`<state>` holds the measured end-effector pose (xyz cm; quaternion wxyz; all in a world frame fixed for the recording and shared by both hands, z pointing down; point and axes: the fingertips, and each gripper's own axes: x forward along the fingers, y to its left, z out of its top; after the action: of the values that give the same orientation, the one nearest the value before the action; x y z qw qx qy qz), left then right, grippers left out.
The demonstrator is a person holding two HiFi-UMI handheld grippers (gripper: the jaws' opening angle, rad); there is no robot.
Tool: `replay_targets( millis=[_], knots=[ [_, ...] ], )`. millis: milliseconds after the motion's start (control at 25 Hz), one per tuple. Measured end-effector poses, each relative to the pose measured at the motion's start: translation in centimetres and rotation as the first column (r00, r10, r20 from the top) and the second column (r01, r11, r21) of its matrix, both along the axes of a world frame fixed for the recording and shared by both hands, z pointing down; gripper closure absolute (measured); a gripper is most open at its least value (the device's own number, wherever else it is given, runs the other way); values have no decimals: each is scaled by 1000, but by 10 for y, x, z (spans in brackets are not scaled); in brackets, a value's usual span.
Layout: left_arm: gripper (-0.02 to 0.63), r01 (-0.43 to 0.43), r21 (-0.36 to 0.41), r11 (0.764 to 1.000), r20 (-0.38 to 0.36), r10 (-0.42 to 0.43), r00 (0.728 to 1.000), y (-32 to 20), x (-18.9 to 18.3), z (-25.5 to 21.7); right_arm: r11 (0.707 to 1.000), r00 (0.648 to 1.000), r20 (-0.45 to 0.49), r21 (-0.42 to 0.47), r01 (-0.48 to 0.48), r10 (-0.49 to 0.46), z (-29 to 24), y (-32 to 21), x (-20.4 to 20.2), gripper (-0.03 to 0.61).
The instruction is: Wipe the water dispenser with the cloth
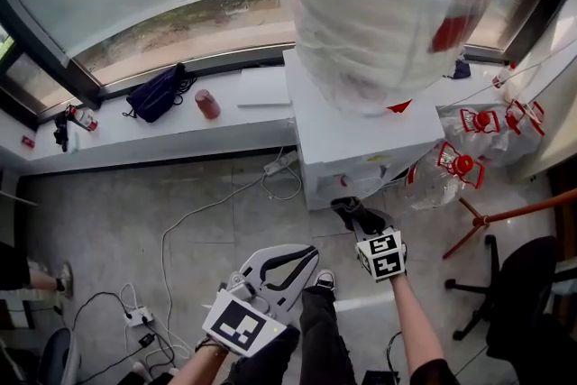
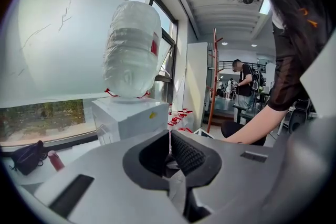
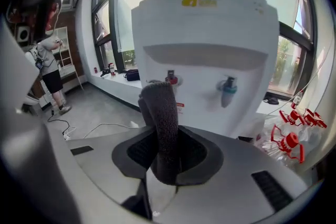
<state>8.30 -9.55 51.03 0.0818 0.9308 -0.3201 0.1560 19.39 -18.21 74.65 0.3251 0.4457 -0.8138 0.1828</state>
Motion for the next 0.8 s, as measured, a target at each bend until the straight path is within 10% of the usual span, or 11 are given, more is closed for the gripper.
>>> replay_targets(
  millis=[400, 800],
  knots=[
    [592, 21, -25, 999, 37, -20, 999, -14, -8, 76, 999, 1000, -5, 20, 26, -26, 85, -68, -53, 474],
    [592, -6, -33, 999, 30, 7, 1000, -31, 18, 93, 968, 963, -93, 15, -252, 253, 105, -109, 90, 474]
  ],
)
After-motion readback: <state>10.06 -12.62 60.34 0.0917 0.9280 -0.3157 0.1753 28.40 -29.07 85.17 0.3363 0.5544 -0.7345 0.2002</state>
